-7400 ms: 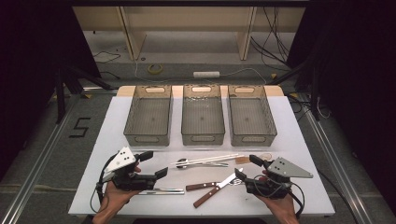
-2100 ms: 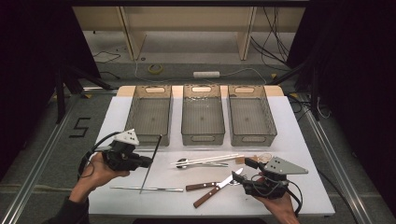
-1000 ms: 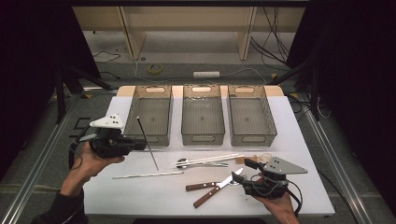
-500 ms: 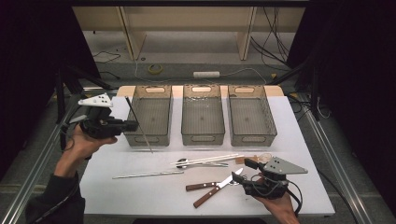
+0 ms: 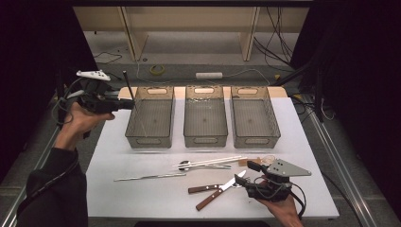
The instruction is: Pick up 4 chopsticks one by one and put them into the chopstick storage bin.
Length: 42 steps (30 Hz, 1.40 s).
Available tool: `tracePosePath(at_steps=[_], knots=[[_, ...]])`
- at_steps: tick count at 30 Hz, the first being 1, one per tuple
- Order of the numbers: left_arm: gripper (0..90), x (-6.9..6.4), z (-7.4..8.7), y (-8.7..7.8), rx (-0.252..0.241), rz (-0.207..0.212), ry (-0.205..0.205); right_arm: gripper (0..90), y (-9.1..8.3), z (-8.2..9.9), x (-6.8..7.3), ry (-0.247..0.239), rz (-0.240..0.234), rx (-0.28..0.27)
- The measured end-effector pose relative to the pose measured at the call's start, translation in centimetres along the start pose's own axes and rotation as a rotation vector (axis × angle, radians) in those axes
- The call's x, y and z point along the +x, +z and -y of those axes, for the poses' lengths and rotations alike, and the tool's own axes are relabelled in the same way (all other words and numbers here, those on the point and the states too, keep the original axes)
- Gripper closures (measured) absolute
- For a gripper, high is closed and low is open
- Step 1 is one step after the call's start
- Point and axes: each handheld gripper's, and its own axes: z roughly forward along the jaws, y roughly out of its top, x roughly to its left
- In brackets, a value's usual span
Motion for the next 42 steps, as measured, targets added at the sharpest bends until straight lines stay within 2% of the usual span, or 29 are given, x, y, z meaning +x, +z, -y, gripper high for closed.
tracePosePath(at_steps=[6,11,16,22,32,36,42], knots=[[84.6,2.1,0.0,1.2,0.035,-0.024,-0.036,30.8,0.0,0.0,0.0,0.004,-0.006,-0.001],[84.4,3.5,0.5,2.5,0.050,-0.025,-0.050,30.7,0.0,0.0,-0.1,0.006,-0.006,0.002],[84.2,4.5,0.9,4.6,0.093,-0.013,-0.072,30.5,0.1,0.1,0.0,0.003,-0.010,0.009],[84.1,4.9,0.7,6.6,0.131,0.010,-0.089,30.5,0.1,0.1,-0.1,0.008,-0.013,0.012],[83.7,5.5,0.7,9.7,0.168,0.011,-0.127,30.5,0.1,0.1,-0.1,0.010,-0.019,0.007],[83.6,5.6,0.7,10.4,0.157,0.018,-0.145,30.5,0.1,0.1,-0.2,0.010,-0.020,0.007],[82.3,5.6,0.5,11.2,0.147,-0.014,-0.156,30.5,0.0,0.1,-0.2,0.010,-0.022,0.008]])
